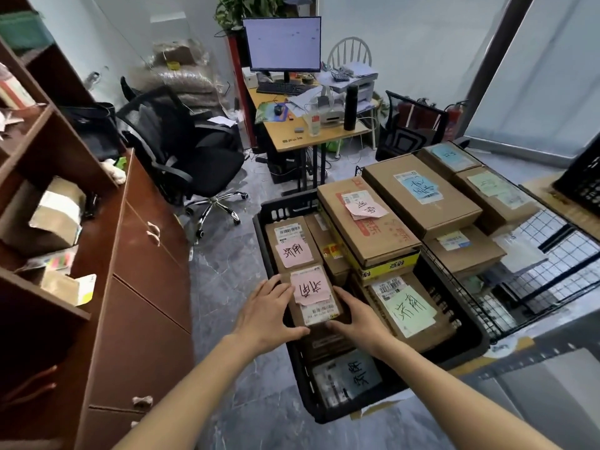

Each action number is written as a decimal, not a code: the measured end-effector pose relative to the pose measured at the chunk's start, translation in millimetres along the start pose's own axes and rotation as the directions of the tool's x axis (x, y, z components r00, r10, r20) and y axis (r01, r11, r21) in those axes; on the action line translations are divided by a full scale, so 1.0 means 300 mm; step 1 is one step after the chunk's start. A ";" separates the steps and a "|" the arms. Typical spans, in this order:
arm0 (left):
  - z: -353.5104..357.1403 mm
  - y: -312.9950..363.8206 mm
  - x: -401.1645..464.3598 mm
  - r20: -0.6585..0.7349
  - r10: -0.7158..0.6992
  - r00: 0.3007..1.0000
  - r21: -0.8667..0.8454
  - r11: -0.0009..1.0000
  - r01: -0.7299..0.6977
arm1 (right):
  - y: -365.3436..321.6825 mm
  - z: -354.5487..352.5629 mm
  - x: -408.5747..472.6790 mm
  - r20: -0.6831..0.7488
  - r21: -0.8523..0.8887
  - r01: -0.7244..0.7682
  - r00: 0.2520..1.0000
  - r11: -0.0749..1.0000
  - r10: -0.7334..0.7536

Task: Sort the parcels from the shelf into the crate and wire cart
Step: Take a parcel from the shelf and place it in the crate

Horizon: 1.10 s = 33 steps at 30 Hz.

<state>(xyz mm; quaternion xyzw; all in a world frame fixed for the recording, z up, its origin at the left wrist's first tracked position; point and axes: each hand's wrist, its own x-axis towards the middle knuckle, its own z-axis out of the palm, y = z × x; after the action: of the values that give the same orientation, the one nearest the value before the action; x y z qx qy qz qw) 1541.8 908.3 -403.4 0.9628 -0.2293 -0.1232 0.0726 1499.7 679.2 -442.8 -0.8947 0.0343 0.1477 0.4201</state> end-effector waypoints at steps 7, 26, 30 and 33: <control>-0.013 0.039 0.071 0.079 -0.082 0.993 0.143 0.987 0.070 | 0.015 0.012 0.031 -0.022 -0.013 -0.014 1.000 1.000 0.014; -0.100 0.146 0.075 0.053 -0.086 0.995 0.214 0.974 0.073 | -0.037 -0.144 -0.068 -0.003 -0.124 0.007 1.000 0.992 -0.007; -0.187 0.222 0.027 -0.021 -0.074 0.997 0.165 0.983 0.077 | -0.098 -0.264 -0.145 -0.024 -0.169 0.029 0.999 0.985 -0.033; -0.277 0.299 -0.024 -0.087 -0.045 0.995 0.152 0.987 0.058 | -0.145 -0.366 -0.231 -0.044 -0.260 0.035 0.998 0.965 -0.048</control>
<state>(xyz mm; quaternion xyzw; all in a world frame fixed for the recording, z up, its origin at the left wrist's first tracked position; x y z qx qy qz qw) 1520.1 839.1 -304.7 0.9755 -0.2098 -0.0669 0.0038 1467.6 619.2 -324.1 -0.9459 0.0064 0.1199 0.3015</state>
